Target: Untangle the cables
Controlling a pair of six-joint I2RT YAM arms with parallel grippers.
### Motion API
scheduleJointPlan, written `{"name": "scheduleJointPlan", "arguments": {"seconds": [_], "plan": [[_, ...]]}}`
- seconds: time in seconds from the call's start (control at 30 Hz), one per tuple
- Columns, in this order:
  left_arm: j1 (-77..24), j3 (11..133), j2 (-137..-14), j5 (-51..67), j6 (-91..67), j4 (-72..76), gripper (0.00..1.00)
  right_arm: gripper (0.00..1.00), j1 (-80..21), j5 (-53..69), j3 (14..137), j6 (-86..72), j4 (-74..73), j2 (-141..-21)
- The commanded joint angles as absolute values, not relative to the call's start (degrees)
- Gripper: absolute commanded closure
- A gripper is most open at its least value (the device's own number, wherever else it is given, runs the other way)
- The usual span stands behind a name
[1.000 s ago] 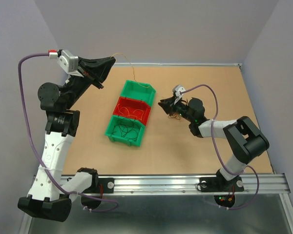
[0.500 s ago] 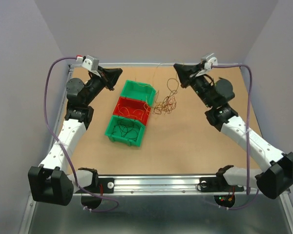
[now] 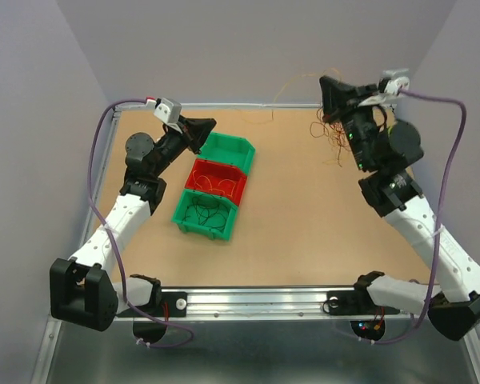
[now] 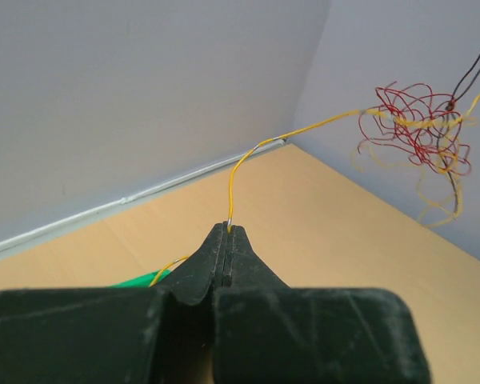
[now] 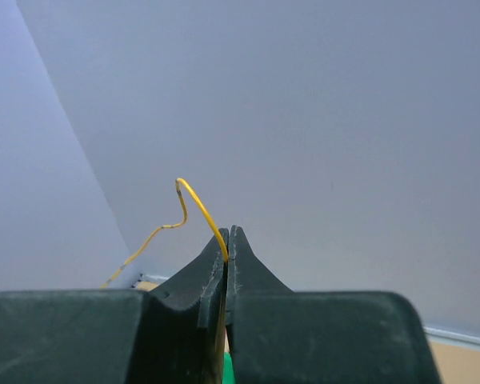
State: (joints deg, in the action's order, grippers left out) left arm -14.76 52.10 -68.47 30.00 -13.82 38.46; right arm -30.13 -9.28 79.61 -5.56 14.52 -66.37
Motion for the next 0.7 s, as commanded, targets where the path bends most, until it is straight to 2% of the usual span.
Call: {"name": "scheduleJointPlan", "arguments": {"seconds": [0.0, 0.07, 0.13, 0.2, 0.23, 0.3, 0.33, 0.43, 0.57, 0.6, 0.67], "plan": [[-16.26, 51.24, -67.33, 29.00, -11.87, 43.07, 1.00, 1.00, -30.59, -15.98, 58.23, -12.02, 9.84, -65.82], [-16.52, 51.07, -66.97, 28.74, -11.69, 43.07, 1.00, 0.99, -30.32, -20.45, 49.78, -17.57, 12.72, -69.15], [-17.05, 50.63, -66.54, 28.48, -11.52, 43.07, 1.00, 0.99, -29.80, -20.66, 51.65, -16.71, 10.05, -72.59], [-17.40, 50.36, -66.27, 28.30, -11.34, 43.07, 1.00, 1.00, -29.97, -18.05, 65.57, -15.74, -1.78, -71.46], [-18.01, 50.19, -66.10, 28.13, -10.99, 43.07, 1.00, 1.00, -30.84, -15.23, 80.97, -15.47, -9.94, -69.19], [-18.28, 50.01, -65.74, 27.78, -10.72, 43.07, 1.00, 0.99, -33.65, -6.01, 94.07, -14.94, -10.72, -67.16], [-18.46, 49.84, -65.57, 27.69, -10.81, 42.98, 1.00, 0.99, -34.97, -2.41, 105.01, -16.07, -11.33, -67.84], [-18.63, 49.75, -65.57, 27.16, -10.55, 43.07, 1.00, 1.00, -34.98, -0.70, 115.64, -14.95, -19.21, -70.92], [-18.81, 49.66, -66.18, 27.25, -10.63, 43.07, 1.00, 1.00, -34.98, -8.68, 93.14, -13.10, -14.09, -66.72], [-18.81, 49.75, -66.44, 27.25, -10.55, 43.07, 1.00, 0.99, -34.98, -14.27, 77.50, -13.27, -11.45, -65.23], [-18.90, 49.83, -66.88, 27.16, -10.46, 43.07, 1.00, 1.00, -33.41, -18.01, 63.27, -16.51, -1.26, -65.91]]}}
